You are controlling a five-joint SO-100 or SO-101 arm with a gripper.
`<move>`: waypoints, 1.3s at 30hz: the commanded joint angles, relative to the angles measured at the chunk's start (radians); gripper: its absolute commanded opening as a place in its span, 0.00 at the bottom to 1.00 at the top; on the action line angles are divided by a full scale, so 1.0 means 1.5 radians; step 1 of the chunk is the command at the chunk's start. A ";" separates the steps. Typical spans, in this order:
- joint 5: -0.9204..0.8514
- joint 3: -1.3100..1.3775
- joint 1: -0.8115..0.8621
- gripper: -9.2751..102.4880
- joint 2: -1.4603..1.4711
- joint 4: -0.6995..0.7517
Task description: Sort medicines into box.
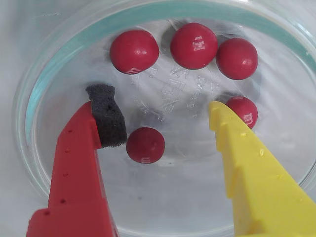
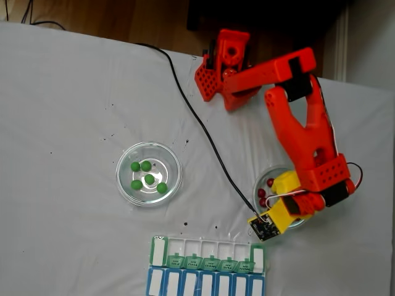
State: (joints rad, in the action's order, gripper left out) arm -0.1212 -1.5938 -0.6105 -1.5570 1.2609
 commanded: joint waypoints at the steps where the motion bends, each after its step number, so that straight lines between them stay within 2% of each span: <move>1: 0.002 0.076 -0.014 0.38 -0.084 0.004; 14: 0.022 0.069 -0.026 0.37 -0.123 0.020; 27: 0.058 0.076 -0.056 0.31 -0.120 0.041; 39: 0.070 0.069 -0.069 0.31 -0.109 0.036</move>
State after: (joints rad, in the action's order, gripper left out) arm -0.0184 -1.5677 -0.6842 -1.6291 1.3254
